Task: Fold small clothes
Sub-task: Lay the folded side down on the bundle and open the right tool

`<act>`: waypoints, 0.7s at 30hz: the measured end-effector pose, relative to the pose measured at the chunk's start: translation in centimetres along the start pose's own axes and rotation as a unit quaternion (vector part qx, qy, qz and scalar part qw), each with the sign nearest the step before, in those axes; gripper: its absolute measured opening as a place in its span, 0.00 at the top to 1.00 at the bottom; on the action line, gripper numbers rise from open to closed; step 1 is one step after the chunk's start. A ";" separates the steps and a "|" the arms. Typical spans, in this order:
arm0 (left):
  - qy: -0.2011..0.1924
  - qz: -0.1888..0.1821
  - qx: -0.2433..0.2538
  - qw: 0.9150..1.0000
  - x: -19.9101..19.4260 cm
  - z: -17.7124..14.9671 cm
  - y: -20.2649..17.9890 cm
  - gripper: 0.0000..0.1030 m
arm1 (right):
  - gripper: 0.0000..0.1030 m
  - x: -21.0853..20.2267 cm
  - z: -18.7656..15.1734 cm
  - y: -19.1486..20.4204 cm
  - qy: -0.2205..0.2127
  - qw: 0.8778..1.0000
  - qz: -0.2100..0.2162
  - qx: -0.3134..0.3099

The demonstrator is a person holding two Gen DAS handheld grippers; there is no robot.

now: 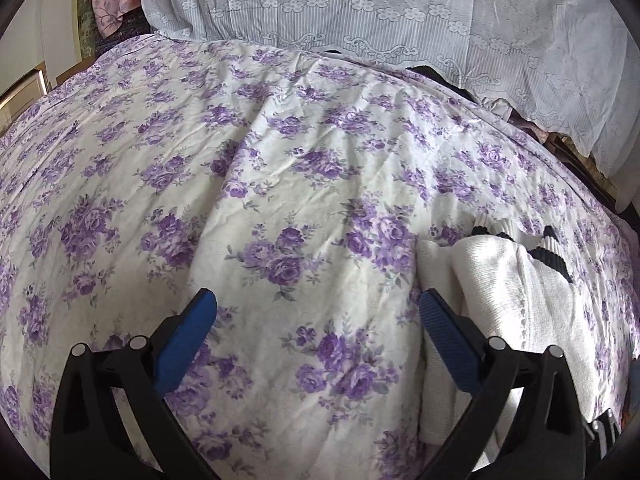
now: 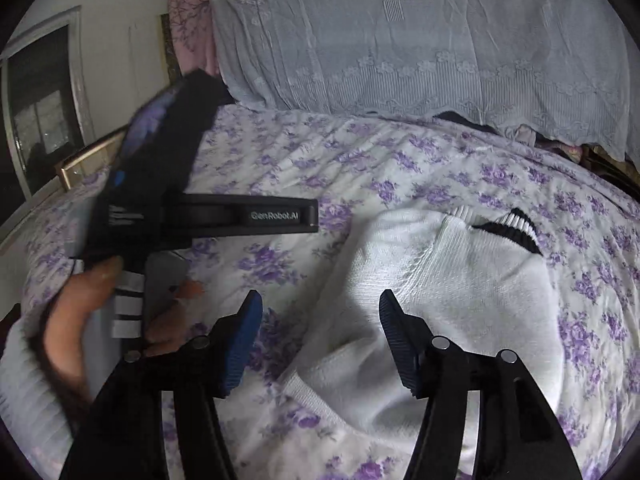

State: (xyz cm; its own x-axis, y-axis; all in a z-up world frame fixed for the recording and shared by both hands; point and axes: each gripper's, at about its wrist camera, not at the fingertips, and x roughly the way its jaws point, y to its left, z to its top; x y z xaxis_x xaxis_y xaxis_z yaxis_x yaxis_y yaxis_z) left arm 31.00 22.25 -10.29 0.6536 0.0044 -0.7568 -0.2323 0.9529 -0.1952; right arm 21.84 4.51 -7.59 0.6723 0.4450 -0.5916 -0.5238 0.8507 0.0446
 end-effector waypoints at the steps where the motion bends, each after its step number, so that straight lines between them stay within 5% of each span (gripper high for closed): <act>1: -0.003 -0.009 0.000 1.000 -0.4 -0.1 -0.2 0.04 | 0.46 -1.4 0.0 -0.5 -0.014 1.000 -0.002 0.000; 2: -0.007 -0.024 0.001 1.000 -0.8 -0.2 -0.5 0.04 | 0.50 -2.6 0.1 -1.3 -0.027 1.000 -0.012 0.004; 4: -0.016 -0.051 0.012 0.999 -1.7 -0.6 -1.5 0.04 | 0.73 -4.3 0.3 -3.6 -0.043 0.998 -0.038 0.025; 7: -0.022 -0.057 0.058 0.996 -2.2 -1.6 -4.0 0.04 | 0.83 -4.0 -0.1 -7.5 -0.029 0.994 -0.069 0.079; 10: 0.005 -0.012 0.133 0.991 -0.5 -3.3 -7.0 0.04 | 0.84 -0.3 -3.0 -9.1 0.060 0.991 -0.048 0.106; 12: 0.030 0.019 0.183 0.982 1.1 -4.8 -8.4 0.04 | 0.84 0.0 -4.9 -7.9 0.042 0.994 -0.054 0.082; 17: 0.011 0.021 0.181 0.983 0.1 -4.5 -8.0 0.04 | 0.84 -0.5 -4.2 -7.1 0.066 0.995 -0.044 0.059; 21: -0.030 -0.008 0.147 0.989 -1.6 -3.6 -7.1 0.04 | 0.84 -1.1 -0.9 -9.6 0.033 0.995 -0.027 0.092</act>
State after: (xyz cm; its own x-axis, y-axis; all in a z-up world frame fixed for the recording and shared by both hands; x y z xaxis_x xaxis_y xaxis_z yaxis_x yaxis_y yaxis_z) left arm 29.03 14.44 -9.95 0.6987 -0.0025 -0.7154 -0.0072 0.9999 -0.0106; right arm 25.70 -4.42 -8.07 0.6581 0.3832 -0.6481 -0.3788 0.9124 0.1548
